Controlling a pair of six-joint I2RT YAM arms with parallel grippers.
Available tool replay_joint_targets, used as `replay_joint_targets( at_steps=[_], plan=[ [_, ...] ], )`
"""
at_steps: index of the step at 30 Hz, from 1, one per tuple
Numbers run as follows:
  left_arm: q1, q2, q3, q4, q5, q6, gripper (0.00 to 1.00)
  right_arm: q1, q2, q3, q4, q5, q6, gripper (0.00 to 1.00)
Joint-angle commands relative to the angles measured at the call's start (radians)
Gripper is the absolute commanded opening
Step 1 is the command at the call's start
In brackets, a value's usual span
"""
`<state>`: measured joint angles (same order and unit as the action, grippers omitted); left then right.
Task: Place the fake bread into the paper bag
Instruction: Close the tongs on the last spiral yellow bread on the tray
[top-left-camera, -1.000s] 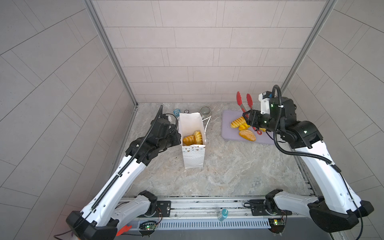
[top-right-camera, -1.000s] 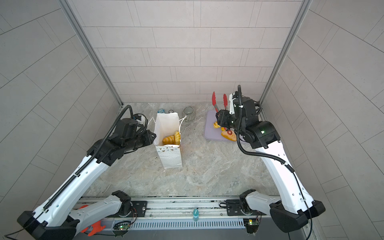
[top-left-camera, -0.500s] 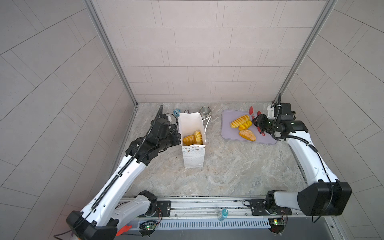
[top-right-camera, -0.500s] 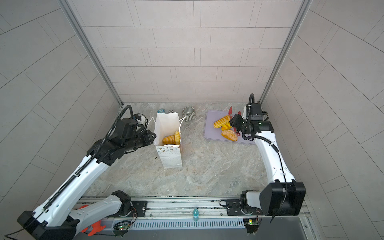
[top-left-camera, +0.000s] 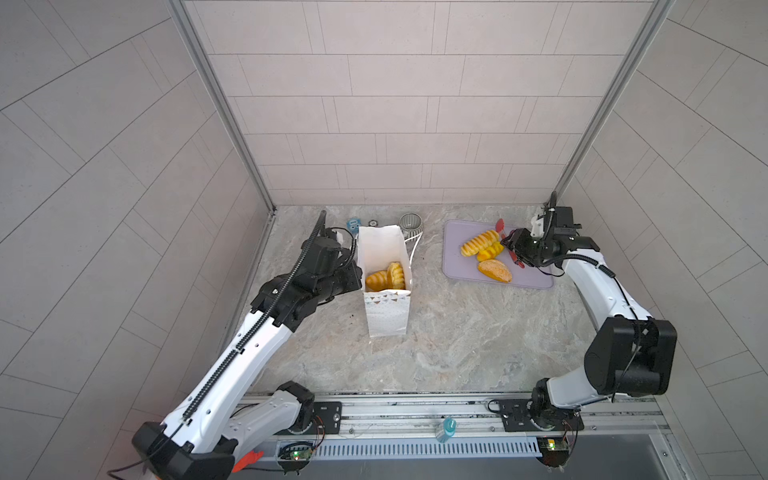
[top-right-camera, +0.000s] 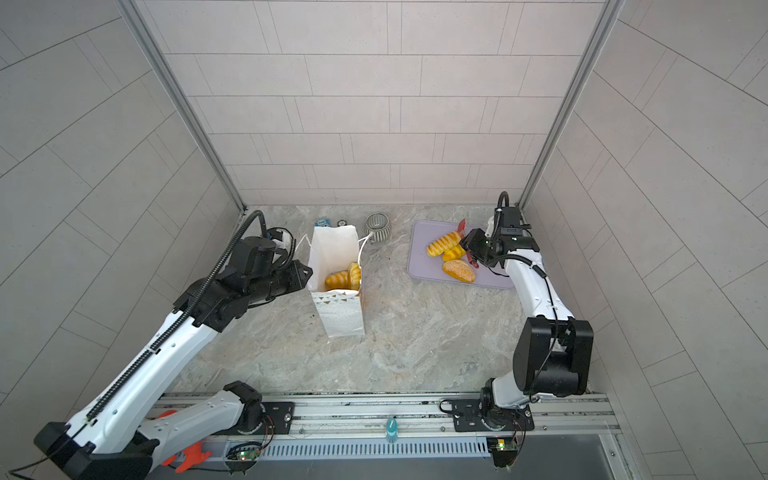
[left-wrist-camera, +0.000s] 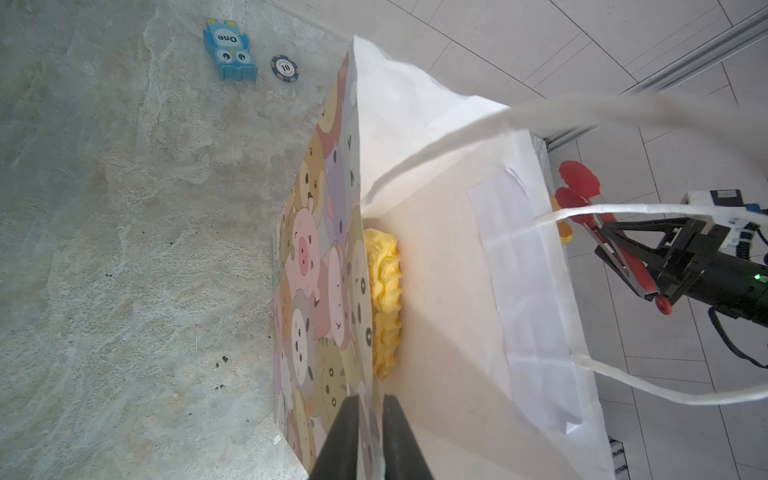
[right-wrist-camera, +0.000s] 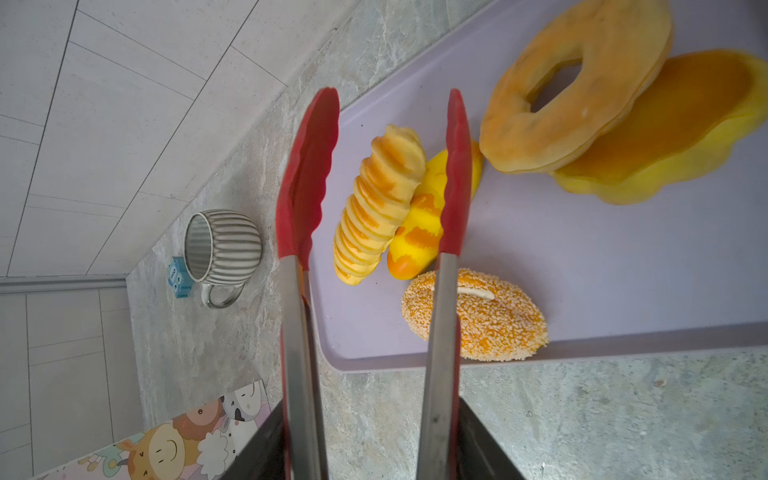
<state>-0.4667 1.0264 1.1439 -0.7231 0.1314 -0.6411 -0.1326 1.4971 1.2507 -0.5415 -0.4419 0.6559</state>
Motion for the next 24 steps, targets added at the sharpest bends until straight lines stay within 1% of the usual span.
replay_joint_targets(
  at_steps=[1,24],
  plan=[
    [0.006,-0.005,-0.011,-0.006,0.002,0.012,0.18,-0.008,0.028,0.035,0.033,-0.009,0.017,0.57],
    [0.007,0.012,-0.001,-0.024,-0.015,0.018,0.18,0.008,0.186,0.058,0.126,-0.086,0.053,0.53]
  ],
)
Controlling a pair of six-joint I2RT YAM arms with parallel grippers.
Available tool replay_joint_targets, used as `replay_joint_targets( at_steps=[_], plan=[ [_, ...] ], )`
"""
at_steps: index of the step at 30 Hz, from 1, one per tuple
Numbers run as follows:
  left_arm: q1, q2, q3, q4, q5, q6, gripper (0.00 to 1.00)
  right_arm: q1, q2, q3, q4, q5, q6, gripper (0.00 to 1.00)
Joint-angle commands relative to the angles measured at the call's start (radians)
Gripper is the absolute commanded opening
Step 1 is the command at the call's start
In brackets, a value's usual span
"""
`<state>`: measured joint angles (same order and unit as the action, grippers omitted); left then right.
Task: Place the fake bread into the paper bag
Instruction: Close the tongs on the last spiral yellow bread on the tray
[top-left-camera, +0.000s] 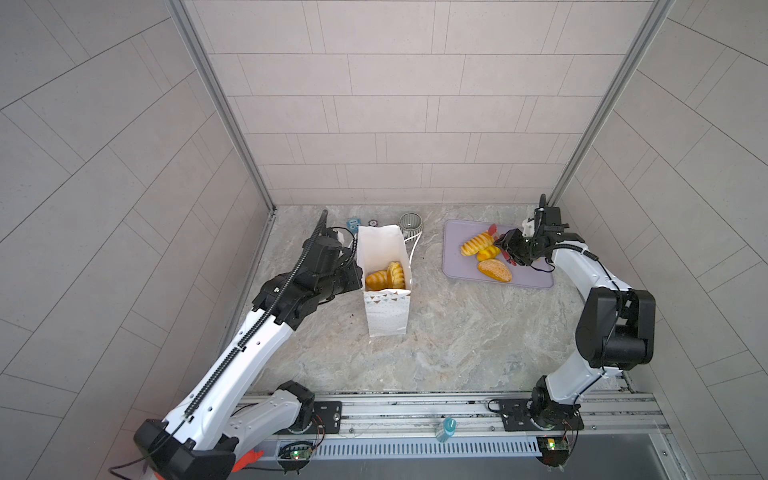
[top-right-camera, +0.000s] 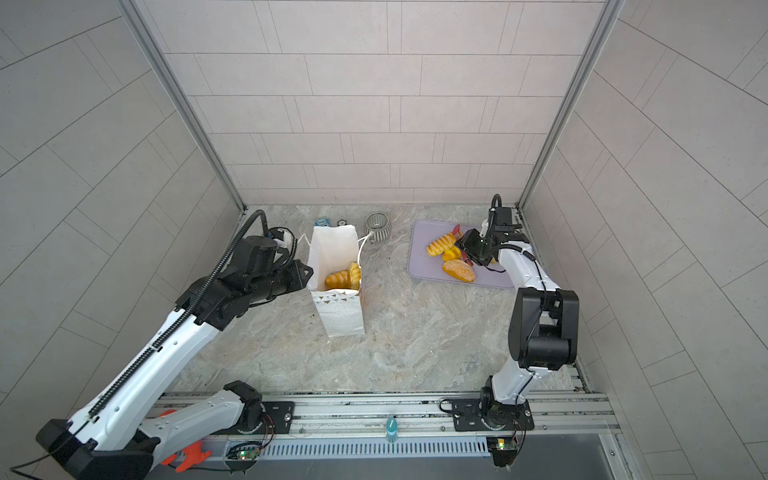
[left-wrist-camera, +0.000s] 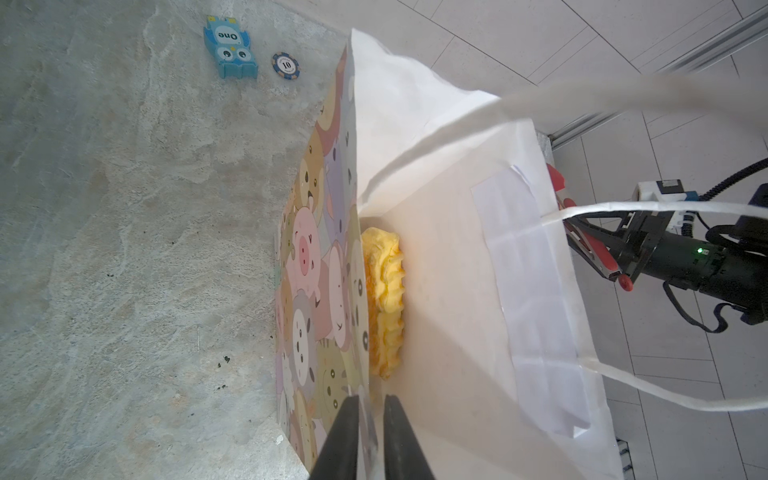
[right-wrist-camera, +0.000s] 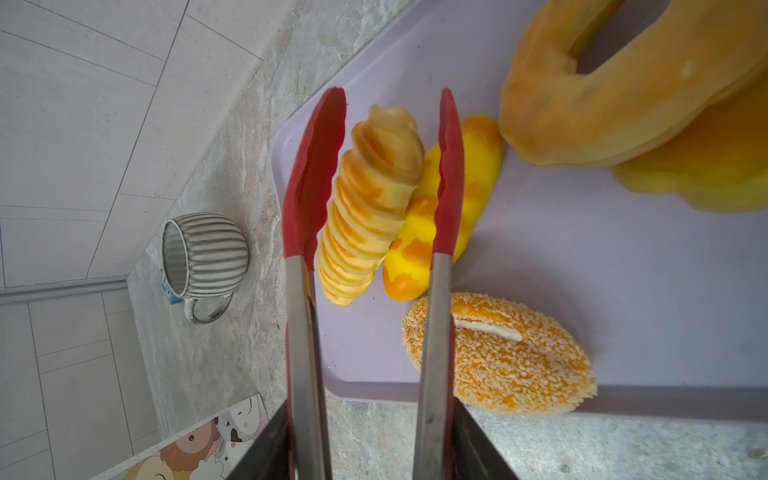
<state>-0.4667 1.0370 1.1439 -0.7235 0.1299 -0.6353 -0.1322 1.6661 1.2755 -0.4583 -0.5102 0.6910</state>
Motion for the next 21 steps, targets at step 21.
replay_joint_targets(
  at_steps=[21],
  plan=[
    [0.008,-0.010,-0.002,-0.037,-0.026,0.009,0.18,0.020,0.021,0.063,-0.012,-0.048,-0.022,0.37]
  ],
)
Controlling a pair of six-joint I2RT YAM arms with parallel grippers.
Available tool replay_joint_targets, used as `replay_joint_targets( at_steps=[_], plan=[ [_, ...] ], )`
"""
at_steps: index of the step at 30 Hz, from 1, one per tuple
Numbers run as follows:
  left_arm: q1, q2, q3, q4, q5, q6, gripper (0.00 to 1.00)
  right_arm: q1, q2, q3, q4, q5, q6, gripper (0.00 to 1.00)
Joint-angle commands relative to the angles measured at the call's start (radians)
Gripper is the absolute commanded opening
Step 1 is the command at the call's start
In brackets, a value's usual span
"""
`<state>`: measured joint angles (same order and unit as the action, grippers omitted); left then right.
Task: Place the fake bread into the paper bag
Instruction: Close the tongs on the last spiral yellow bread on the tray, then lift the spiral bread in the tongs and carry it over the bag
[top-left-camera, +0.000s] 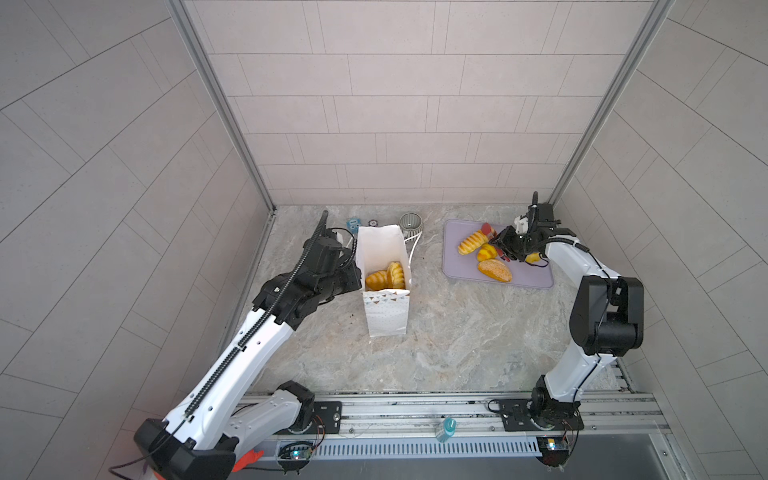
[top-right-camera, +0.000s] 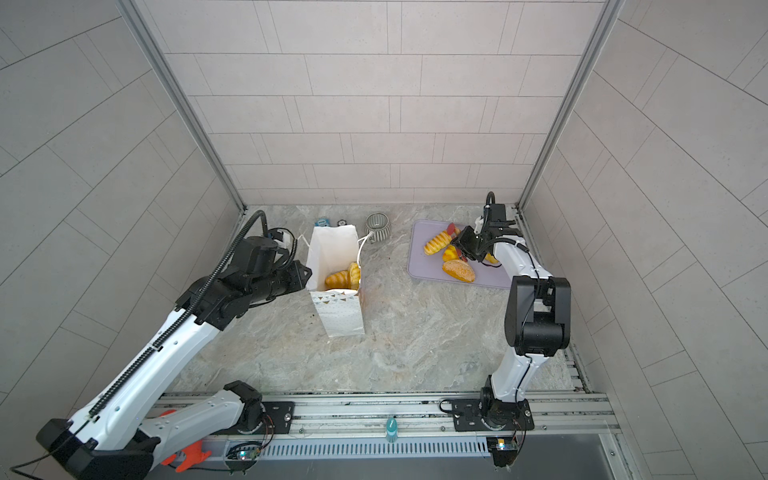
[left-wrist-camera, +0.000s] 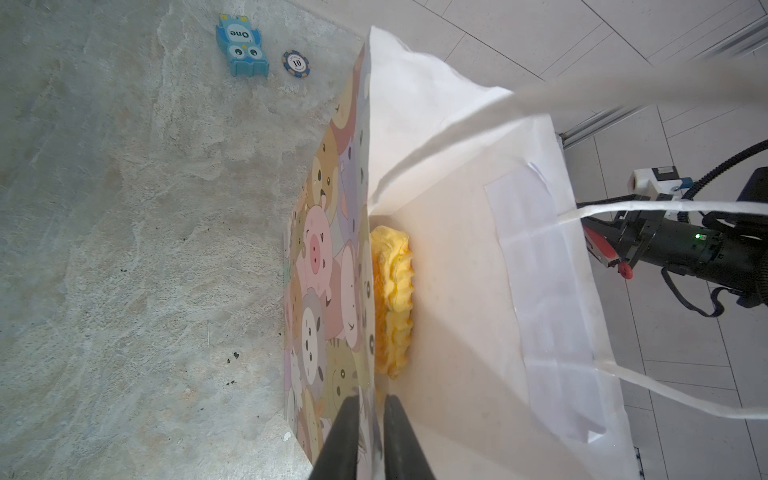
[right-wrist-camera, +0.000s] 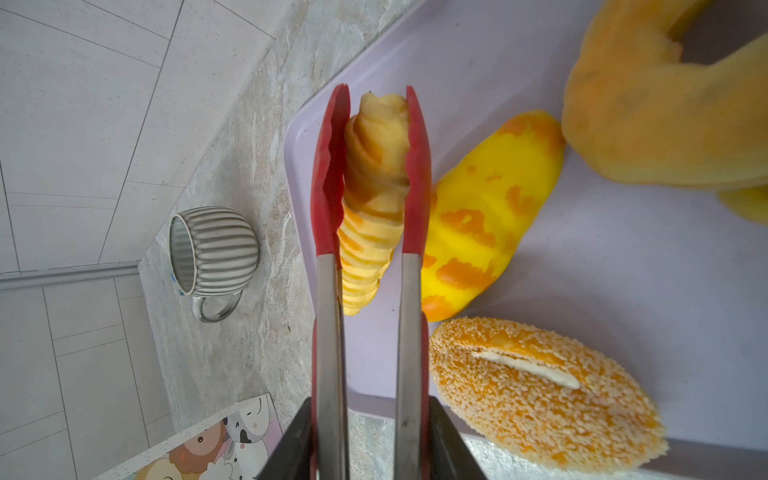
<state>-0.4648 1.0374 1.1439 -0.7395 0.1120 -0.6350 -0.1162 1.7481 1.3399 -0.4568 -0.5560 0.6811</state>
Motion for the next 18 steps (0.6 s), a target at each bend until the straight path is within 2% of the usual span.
replay_joint_targets(
  at_steps=[1,18],
  plan=[
    [0.006,-0.012,-0.003,-0.021,-0.008,0.009,0.18,0.004,-0.070,-0.005,-0.017,0.000,-0.016,0.36],
    [0.006,-0.023,-0.006,-0.019,-0.006,0.009,0.18,0.004,-0.275,-0.031,-0.107,0.024,-0.044,0.33]
  ],
)
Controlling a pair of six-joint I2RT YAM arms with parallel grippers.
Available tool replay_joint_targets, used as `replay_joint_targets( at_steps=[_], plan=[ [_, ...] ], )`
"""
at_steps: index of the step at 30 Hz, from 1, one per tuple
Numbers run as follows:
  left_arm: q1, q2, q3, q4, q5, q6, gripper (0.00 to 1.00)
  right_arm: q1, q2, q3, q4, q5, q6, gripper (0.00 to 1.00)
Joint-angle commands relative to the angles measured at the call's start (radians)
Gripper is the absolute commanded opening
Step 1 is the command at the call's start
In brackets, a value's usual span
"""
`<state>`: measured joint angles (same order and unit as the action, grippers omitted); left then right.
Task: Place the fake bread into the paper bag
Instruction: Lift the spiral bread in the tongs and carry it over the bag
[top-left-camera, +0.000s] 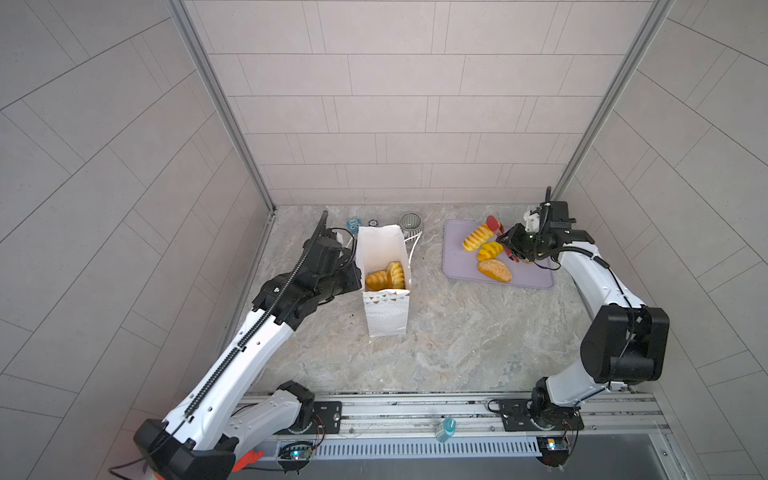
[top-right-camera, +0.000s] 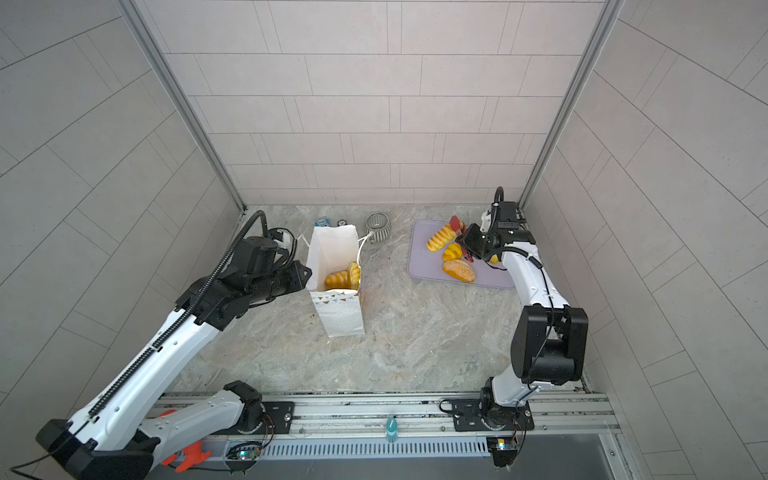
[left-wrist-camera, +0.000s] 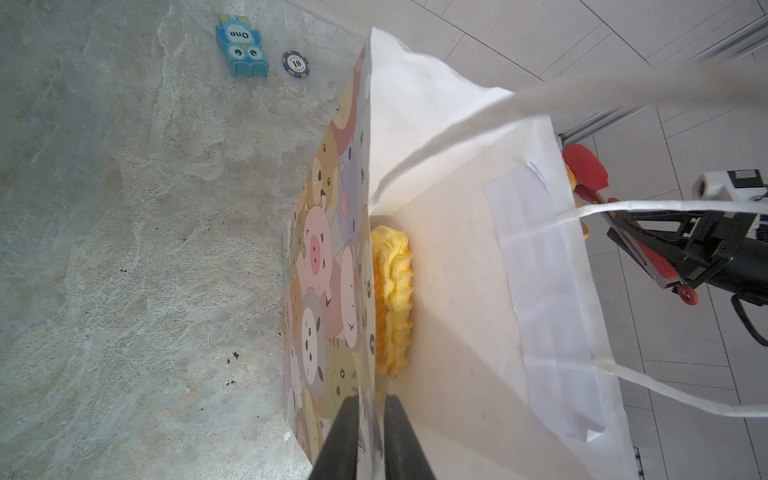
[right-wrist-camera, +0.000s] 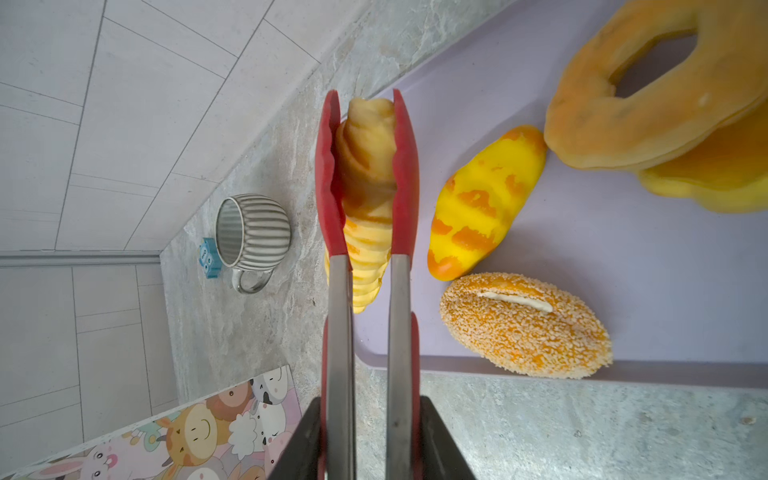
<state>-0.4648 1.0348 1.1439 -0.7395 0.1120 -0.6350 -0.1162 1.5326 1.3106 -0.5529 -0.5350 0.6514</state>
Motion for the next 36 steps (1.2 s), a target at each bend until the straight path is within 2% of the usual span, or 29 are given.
replay_joint_targets(
  at_steps=[1,17,22,36],
  plan=[
    [0.006,-0.022,-0.006,-0.020,-0.006,0.009,0.18,0.004,-0.074,-0.002,-0.014,-0.001,-0.015,0.33],
    [0.005,-0.011,-0.001,-0.010,-0.003,0.008,0.18,0.021,-0.264,0.044,-0.057,-0.017,-0.013,0.33],
    [0.006,-0.011,0.002,-0.010,-0.006,0.006,0.18,0.065,-0.327,0.075,-0.032,0.014,0.001,0.34],
    [0.006,-0.008,-0.004,-0.008,-0.002,0.006,0.18,0.220,-0.371,0.239,-0.065,0.019,-0.024,0.34]
  ],
)
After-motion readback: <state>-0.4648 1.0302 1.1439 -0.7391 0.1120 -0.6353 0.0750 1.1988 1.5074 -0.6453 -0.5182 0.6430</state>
